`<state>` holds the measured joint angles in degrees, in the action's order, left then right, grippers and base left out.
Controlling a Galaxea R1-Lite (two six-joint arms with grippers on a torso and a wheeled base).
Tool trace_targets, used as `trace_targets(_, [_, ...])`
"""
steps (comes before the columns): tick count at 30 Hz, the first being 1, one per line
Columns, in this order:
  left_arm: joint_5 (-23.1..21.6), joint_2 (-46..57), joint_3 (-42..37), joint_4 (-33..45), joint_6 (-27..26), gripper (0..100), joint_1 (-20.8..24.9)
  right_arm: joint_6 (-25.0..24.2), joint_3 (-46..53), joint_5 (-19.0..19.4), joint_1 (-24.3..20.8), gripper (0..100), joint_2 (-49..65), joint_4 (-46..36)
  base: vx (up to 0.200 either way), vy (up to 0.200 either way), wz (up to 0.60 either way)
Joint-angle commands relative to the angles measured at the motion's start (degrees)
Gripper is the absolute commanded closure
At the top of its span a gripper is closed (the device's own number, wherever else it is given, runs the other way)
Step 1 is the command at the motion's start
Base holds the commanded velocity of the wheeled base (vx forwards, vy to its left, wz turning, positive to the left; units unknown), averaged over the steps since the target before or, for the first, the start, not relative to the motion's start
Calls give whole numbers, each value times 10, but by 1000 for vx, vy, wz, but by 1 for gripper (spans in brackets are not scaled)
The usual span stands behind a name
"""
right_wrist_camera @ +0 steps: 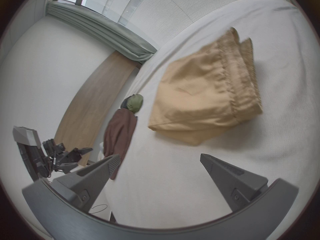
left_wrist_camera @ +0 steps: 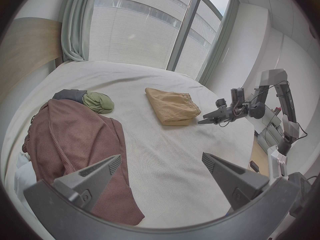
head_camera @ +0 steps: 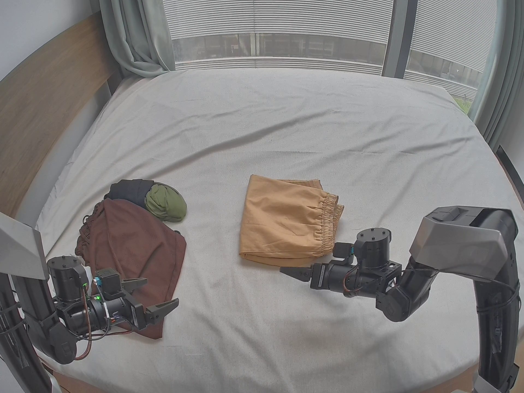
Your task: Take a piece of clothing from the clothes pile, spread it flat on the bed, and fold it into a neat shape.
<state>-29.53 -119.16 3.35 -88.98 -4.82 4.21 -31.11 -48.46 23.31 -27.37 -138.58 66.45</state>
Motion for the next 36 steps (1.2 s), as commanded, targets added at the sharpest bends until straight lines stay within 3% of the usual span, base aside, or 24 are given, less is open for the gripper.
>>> trace_targets(1, [0,1,1,-1,0,0,-1,-11,-13,8,-14,0,55,2,0,0,0])
trace_targets(7, [-1,1,2,0,0,0,-1,-48,-90,9,-3,0,53,-4,0,0,0])
trace_targets(20, [-1,-1,3,-1,0,0,-2,-54,-245,2,76,0,-47,-53,0,0,0])
trace_targets(36, [-7,-4,-1,0,1,0,-3,-52,-262,-13,94,0,-118,-47,0,0,0])
